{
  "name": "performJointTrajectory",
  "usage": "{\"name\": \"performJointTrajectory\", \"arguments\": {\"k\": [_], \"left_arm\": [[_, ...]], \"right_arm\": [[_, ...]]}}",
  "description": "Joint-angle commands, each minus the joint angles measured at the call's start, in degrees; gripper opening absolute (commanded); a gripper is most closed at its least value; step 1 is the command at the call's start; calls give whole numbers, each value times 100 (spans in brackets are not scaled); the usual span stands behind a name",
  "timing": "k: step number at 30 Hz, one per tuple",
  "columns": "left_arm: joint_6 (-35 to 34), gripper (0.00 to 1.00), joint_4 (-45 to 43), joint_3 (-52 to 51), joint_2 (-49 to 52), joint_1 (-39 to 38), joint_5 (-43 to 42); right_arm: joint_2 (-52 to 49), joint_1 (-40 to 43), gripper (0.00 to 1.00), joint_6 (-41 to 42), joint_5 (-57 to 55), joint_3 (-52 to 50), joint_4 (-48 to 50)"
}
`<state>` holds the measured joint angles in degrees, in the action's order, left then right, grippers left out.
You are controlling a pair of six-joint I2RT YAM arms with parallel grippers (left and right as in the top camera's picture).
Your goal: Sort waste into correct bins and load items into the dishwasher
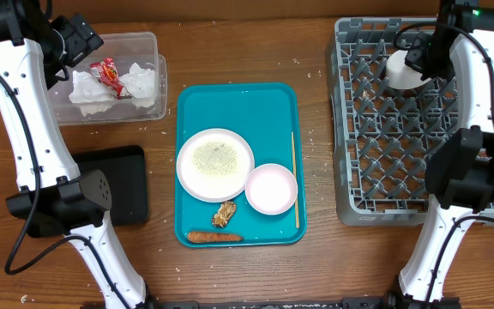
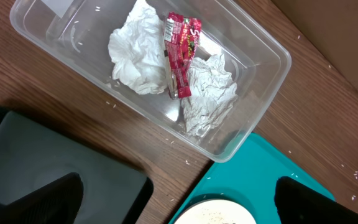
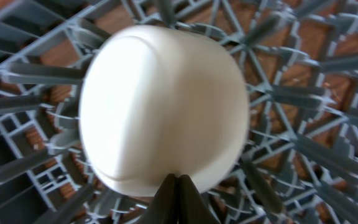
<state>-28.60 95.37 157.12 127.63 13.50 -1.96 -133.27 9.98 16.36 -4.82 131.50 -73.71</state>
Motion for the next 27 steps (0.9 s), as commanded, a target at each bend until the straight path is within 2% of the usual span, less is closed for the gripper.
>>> {"name": "performJointTrajectory", "arguments": {"k": [1,8,17,21,27], "left_arm": [[-55,100,0,55,-31,20,-46],[-55,100,0,55,-31,20,-46],[-55,100,0,55,-31,20,-46],[-55,100,0,55,-31,20,-46],[-55,100,0,55,-31,20,-46]], "right_arm": [[55,76,4,195,-417,13,-92],[271,17,4,188,33,258,-68],[313,0,4,120,861,166,756],[160,0,4,127,879,50,990],[39,0,4,149,544,33,841]]}}
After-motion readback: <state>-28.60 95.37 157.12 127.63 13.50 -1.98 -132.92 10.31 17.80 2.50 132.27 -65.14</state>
